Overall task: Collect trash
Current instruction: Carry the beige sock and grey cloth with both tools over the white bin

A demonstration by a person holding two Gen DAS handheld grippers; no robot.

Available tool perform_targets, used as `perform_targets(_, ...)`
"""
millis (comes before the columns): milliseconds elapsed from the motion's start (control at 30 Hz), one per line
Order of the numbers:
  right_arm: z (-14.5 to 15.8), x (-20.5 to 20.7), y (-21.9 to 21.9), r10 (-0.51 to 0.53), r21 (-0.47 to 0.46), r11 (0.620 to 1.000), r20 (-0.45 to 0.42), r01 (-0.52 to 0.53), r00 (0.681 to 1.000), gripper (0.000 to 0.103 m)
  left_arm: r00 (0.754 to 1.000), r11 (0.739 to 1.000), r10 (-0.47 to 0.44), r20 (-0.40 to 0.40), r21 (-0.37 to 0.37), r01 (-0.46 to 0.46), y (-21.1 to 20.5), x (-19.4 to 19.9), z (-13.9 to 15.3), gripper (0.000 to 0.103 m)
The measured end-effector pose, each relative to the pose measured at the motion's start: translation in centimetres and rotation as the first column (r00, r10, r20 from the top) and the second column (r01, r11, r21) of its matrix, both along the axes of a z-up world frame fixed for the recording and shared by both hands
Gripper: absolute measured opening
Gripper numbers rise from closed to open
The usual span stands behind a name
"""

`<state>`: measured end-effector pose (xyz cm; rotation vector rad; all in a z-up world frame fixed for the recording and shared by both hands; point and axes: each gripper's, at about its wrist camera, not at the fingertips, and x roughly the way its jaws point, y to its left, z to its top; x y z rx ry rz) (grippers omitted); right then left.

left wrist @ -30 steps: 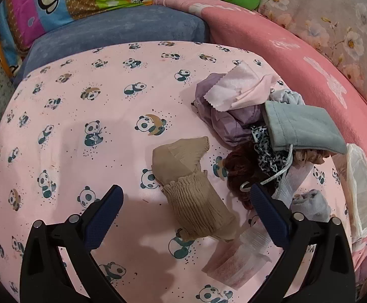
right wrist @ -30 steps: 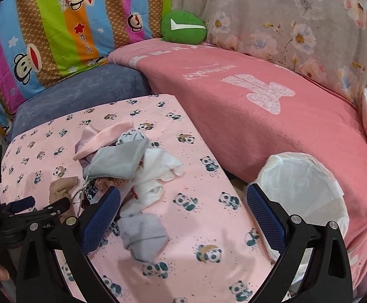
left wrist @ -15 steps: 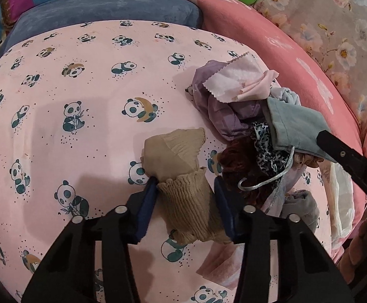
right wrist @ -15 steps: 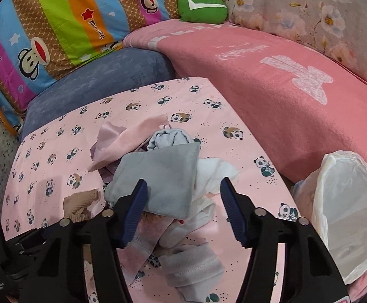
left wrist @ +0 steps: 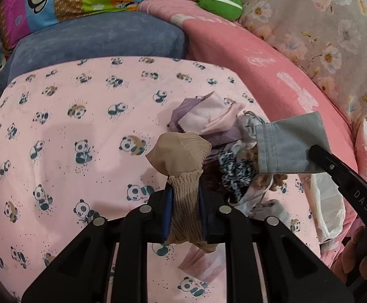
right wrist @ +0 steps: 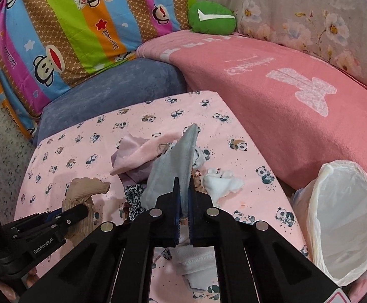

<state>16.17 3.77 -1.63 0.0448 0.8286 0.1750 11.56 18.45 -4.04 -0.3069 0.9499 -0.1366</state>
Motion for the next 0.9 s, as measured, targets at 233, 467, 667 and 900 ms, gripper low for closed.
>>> perform_targets(233, 5.0, -1.9, -3.4, -0.04, 0.017, 0.999, 0.107, 0.038, 0.993, 0.006, 0.991, 0.997, -0.079, 0.112, 0.031, 0.076, -3.8, 0.0, 5.2, 0.017)
perform_targets(467, 8.3, -3.9, -9.0, -0.123, 0.014, 0.992, 0.183, 0.122, 0.975, 0.006, 0.96, 0.977, -0.212, 0.183, 0.071, 0.202, -10.4, -0.4, 7.9, 0.018)
perform_targets(667, 9.2, -5.7, -15.5, -0.226, 0.013, 0.974, 0.202, 0.228, 0.953, 0.006, 0.92, 0.943, -0.333, 0.207, 0.095, 0.32, -16.9, -0.5, 8.7, 0.018)
perform_targets(900, 7.6, -7.1, -22.4, -0.328, 0.018, 0.944, 0.174, 0.33, 0.929, 0.006, 0.87, 0.895, -0.447, 0.208, 0.092, 0.437, -23.6, -0.8, 8.3, 0.018)
